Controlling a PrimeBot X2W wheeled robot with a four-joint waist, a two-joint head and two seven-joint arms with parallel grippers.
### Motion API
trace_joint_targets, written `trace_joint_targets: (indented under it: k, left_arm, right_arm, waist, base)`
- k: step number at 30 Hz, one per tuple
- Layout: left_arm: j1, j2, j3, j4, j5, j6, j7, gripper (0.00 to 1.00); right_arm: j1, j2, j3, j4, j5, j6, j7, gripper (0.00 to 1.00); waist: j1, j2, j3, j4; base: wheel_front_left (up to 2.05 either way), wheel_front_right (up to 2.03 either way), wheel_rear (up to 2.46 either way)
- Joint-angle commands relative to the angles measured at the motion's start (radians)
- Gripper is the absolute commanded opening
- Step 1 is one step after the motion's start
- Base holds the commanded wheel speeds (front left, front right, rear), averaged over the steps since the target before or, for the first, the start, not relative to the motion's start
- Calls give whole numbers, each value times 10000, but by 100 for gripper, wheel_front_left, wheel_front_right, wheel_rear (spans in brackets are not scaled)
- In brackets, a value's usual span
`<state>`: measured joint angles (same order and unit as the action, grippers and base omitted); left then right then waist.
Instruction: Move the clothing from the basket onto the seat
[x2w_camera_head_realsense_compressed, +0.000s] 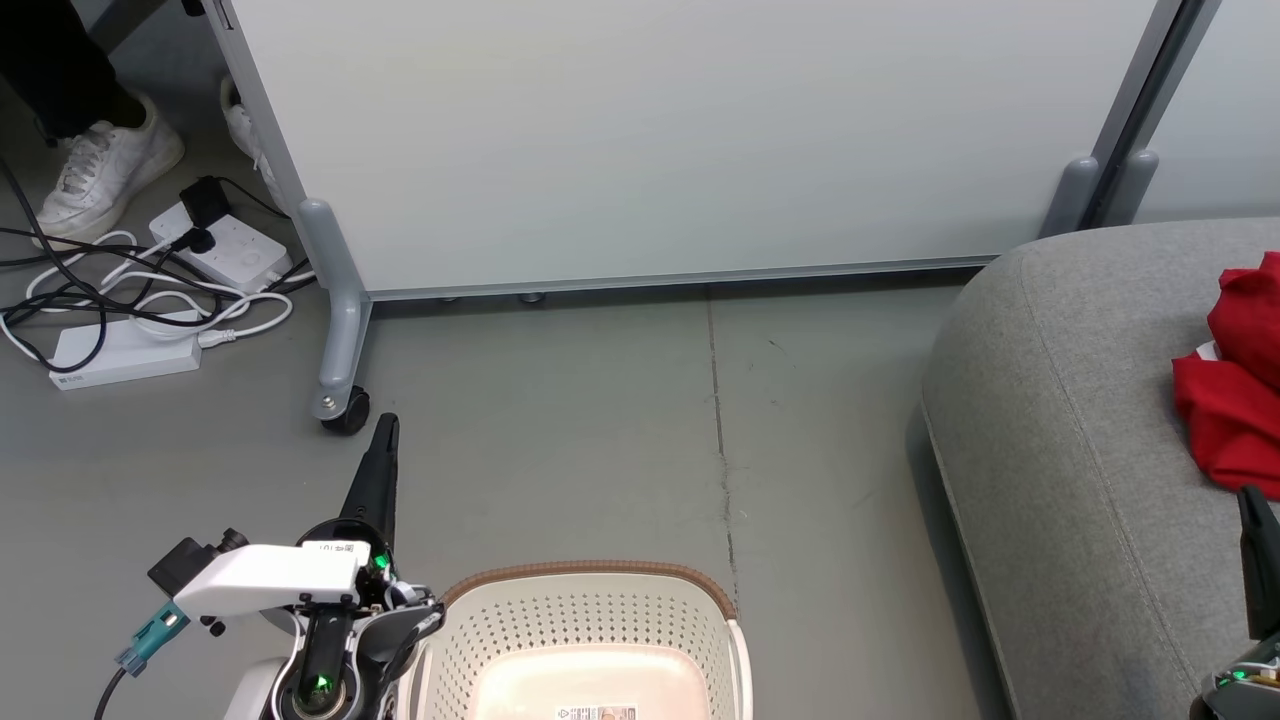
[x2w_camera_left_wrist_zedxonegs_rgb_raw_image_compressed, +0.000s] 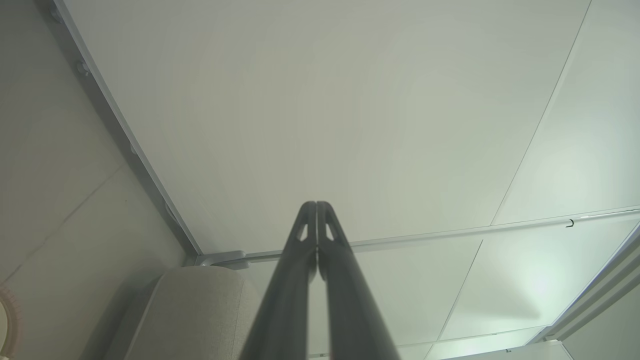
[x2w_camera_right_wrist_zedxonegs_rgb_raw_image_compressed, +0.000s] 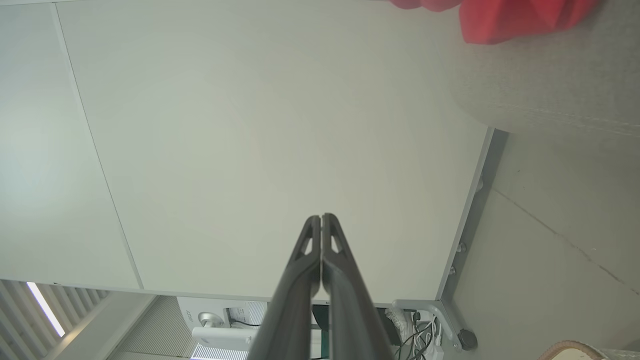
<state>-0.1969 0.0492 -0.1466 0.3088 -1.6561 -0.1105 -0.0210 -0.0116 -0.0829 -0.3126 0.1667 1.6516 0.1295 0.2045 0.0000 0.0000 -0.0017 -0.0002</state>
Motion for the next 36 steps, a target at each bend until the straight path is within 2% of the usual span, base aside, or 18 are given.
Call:
trace_joint_targets:
  k: [1, 36]
  left_arm:
    - [-182, 43, 44, 16, 0, -51, 18, 0]
    - [-181, 39, 50, 14, 8, -50, 25, 0]
  right_arm:
    - [4, -87, 17, -60, 56, 22, -34, 0]
    - [91, -244, 198, -83, 236, 22, -208, 0]
  waist:
    - [0, 0, 0, 0]
    - [0, 0, 0, 0]
  base:
    - [0, 0, 0]
    - [0, 0, 0]
